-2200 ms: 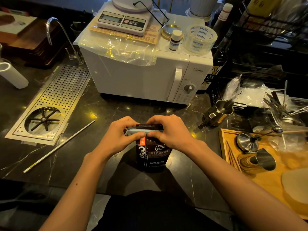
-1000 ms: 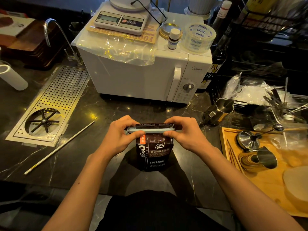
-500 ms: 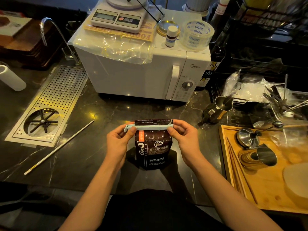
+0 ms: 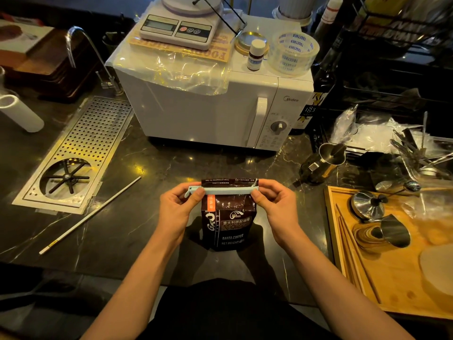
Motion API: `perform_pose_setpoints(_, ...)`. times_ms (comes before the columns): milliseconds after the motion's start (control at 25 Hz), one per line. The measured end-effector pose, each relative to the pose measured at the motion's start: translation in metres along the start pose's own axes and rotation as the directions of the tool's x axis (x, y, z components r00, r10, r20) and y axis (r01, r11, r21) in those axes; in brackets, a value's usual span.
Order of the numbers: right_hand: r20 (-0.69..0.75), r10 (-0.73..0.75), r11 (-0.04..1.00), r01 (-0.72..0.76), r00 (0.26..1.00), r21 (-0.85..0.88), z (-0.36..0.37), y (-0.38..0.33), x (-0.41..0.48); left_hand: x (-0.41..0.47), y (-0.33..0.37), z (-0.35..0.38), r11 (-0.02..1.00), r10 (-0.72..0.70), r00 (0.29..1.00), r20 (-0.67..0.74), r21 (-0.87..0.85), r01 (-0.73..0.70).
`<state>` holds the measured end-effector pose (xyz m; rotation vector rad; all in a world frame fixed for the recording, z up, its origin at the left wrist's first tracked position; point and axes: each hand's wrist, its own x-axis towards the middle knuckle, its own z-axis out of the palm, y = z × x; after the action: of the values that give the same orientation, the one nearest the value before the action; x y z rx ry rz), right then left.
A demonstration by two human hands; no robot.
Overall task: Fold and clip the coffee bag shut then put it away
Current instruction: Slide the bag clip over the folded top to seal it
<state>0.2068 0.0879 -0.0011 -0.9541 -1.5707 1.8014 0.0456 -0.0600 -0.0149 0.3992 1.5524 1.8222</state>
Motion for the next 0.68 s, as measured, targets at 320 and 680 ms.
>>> perform_pose_setpoints(320, 0.191, -0.180, 0.910, 0.237, 0.965, -0.339, 0.007, -0.030, 0.000, 0.000, 0.038, 0.009, 0.763, 0.271, 0.938, 0.217, 0.545, -0.347)
perform_pose_setpoints(680, 0.298, -0.309, 0.741, 0.425, 0.903, -0.519, 0.025, -0.039, -0.002, -0.002, 0.037, 0.023, 0.655, 0.391, 0.874, 0.287, 0.581, -0.484)
